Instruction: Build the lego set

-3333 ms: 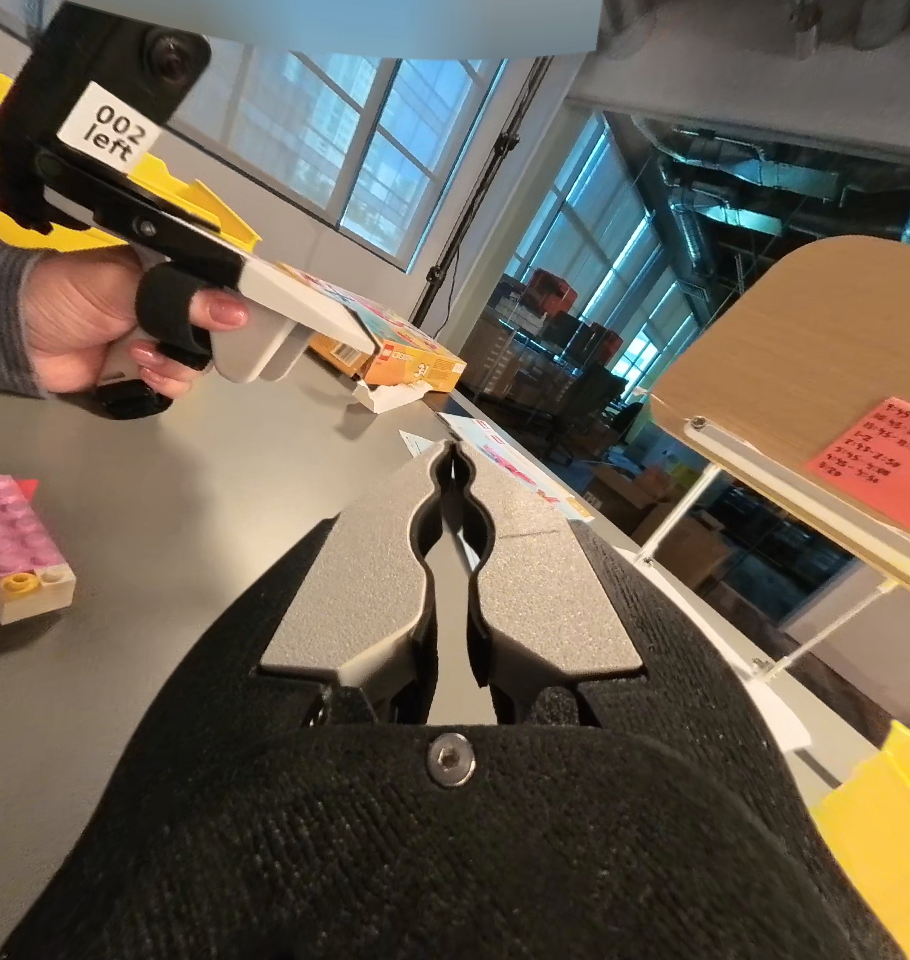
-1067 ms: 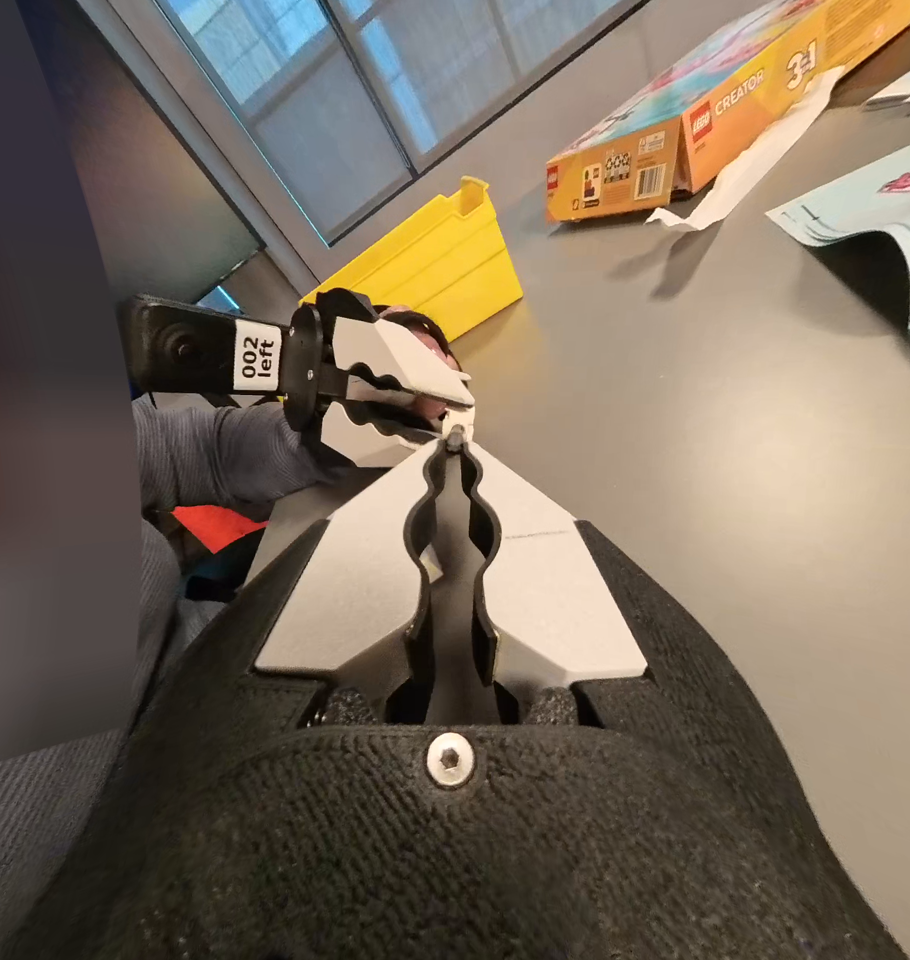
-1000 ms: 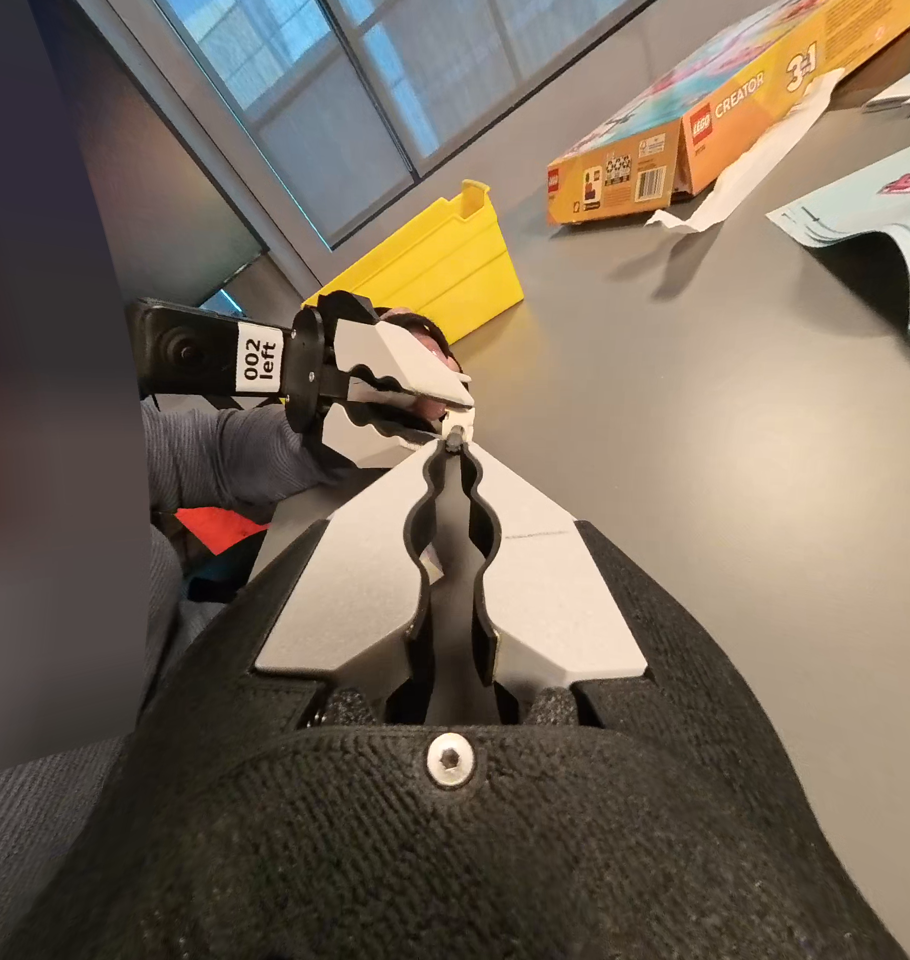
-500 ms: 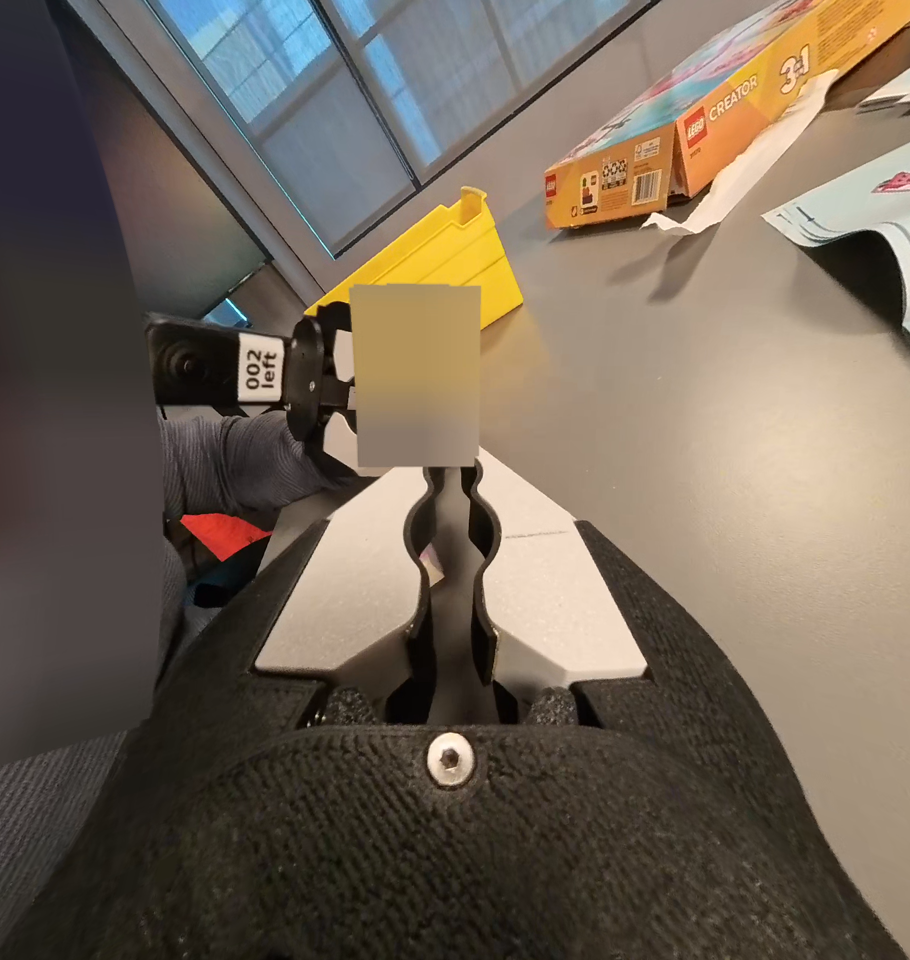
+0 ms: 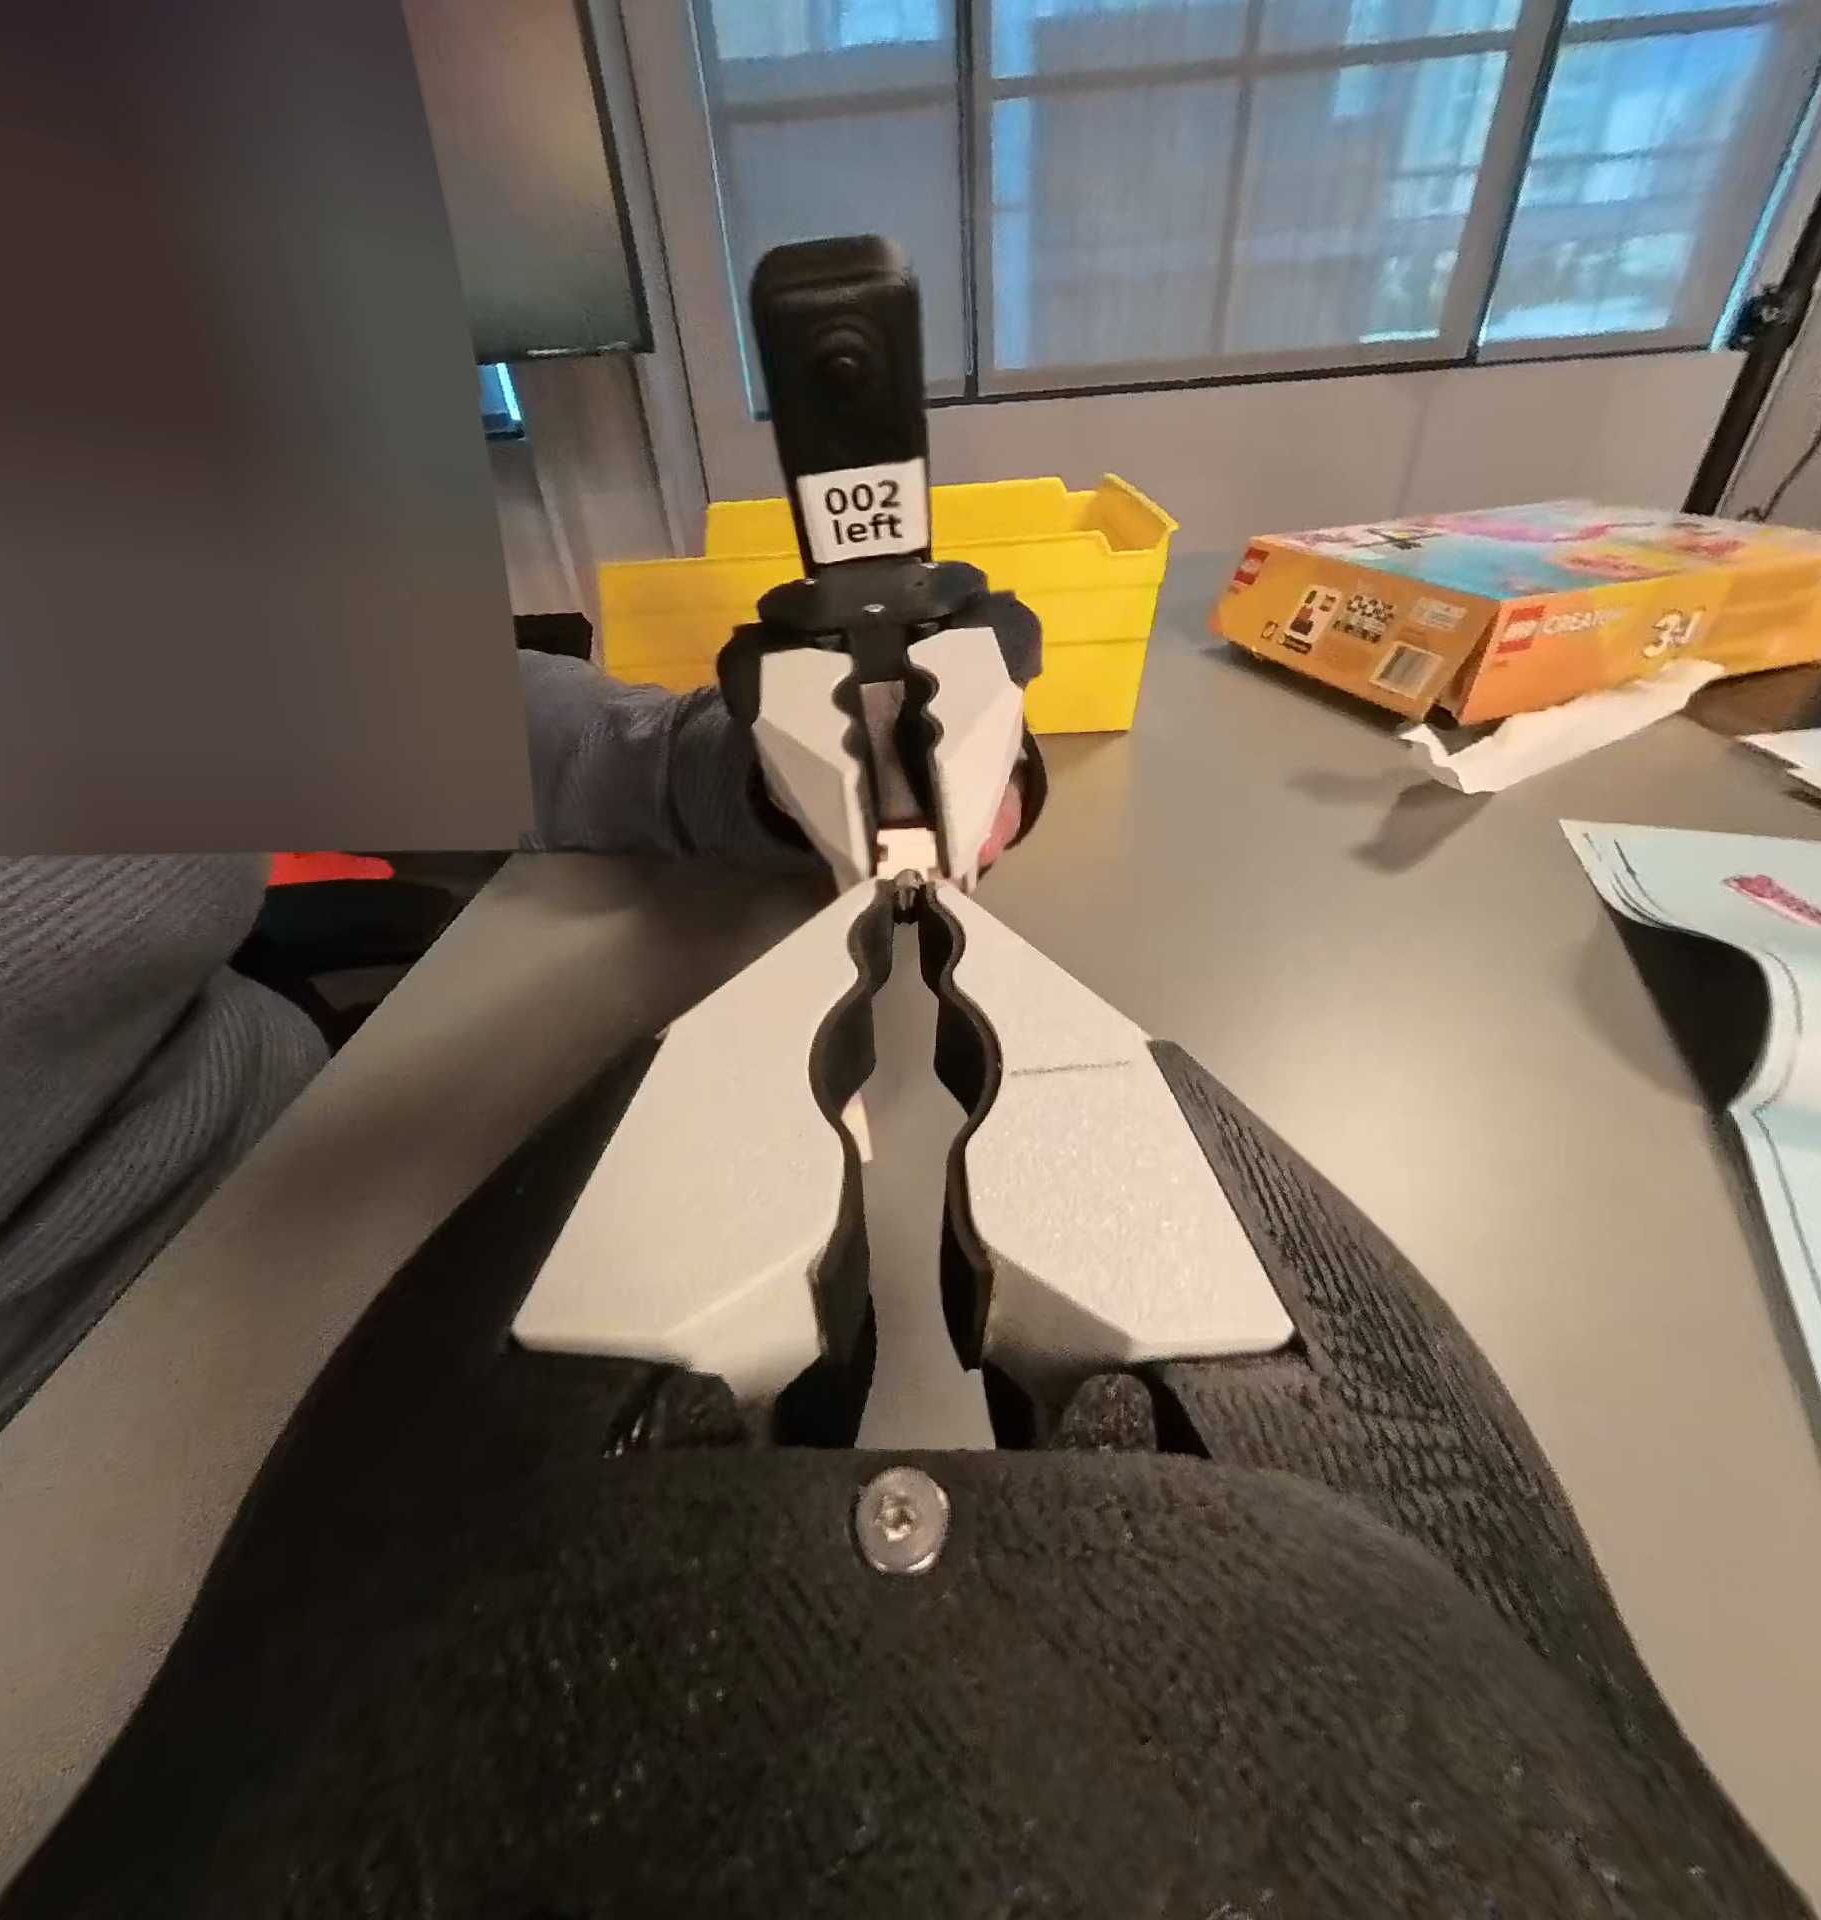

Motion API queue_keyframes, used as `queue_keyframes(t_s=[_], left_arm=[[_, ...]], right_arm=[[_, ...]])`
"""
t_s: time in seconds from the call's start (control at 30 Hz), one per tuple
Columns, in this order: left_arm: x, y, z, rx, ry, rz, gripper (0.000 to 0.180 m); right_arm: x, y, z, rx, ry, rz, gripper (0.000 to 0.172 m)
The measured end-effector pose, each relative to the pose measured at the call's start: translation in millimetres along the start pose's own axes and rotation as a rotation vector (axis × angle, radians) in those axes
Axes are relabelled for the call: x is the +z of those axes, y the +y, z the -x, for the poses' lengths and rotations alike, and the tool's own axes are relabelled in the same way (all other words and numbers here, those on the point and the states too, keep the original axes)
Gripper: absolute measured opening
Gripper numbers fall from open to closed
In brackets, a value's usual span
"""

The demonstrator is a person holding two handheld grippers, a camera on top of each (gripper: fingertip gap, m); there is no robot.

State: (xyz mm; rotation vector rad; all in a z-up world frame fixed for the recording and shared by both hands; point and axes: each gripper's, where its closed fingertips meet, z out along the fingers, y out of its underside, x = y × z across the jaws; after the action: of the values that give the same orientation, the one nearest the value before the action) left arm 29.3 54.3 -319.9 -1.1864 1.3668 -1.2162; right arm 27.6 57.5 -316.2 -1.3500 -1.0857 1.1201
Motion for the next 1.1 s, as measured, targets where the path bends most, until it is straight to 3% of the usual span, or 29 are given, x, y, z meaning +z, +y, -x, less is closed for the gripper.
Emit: queue_keyframes(t_s=[0.27, 0.77, 1.1], left_arm=[[1, -3, -5, -0.102, 0.068, -0.021, 0.01], [1, 3, -4, -0.109, 0.07, 0.024, 0.009], [-1, -1, -11, -0.301, 0.194, -0.007, 0.009]], right_arm=[[-1, 0, 5, 0.013, -0.038, -0.005, 0.002], [0, 6, 3, -0.021, -0.007, 0.053, 0.002], [3, 4, 10, -0.383, 0.083, 0.129, 0.002]])
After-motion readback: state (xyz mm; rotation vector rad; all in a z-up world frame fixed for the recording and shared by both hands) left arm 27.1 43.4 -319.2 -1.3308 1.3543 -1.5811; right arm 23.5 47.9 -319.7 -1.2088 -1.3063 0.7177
